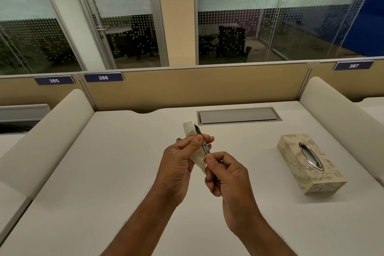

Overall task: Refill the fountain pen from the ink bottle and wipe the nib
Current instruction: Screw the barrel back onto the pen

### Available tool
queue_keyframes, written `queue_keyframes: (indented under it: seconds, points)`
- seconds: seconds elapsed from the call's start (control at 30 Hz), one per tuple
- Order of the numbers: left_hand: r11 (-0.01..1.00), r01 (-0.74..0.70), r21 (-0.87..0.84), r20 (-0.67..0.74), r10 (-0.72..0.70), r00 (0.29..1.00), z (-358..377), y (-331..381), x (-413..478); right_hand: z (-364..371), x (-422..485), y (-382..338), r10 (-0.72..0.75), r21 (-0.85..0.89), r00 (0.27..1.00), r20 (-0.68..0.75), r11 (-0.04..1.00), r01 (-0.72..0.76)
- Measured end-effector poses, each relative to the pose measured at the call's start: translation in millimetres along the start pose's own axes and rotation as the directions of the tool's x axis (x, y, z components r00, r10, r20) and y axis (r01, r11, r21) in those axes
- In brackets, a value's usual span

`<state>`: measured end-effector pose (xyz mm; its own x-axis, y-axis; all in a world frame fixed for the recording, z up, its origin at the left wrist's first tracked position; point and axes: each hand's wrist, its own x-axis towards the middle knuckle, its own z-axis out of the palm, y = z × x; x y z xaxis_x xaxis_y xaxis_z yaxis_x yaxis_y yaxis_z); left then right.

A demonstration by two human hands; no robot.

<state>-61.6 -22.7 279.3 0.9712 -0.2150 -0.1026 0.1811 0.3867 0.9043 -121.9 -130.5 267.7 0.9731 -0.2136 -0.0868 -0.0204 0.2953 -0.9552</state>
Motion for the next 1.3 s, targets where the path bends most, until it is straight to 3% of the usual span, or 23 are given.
queue_keyframes:
  seconds: [0.3, 0.63, 0.83, 1.3]
  points:
    - [1.0, 0.021, 0.007, 0.005, -0.021, 1.0, -4.9, -6.5, 4.2, -2.5, 3.5, 8.6, -0.003, -0.025, 1.0, 0.007, 1.0, 0.003]
    - [0.986, 0.04, 0.163, 0.02, -0.044, 0.999, -14.3, -22.8, 9.4, -2.3, 9.1, 34.0, -0.209, -0.332, 0.977, -0.05, 0.926, 0.181]
    - [0.988, 0.066, 0.138, -0.009, -0.065, 0.998, -19.9, -29.2, 12.8, -8.2, 19.3, 47.5, -0.318, -0.505, 0.944, -0.087, 0.831, 0.234]
    - [0.967, 0.162, 0.196, -0.14, -0.135, 0.981, -44.1, -71.4, 33.2, -20.8, 50.4, 98.0, -0.325, -0.554, 0.932, -0.161, 0.811, 0.187]
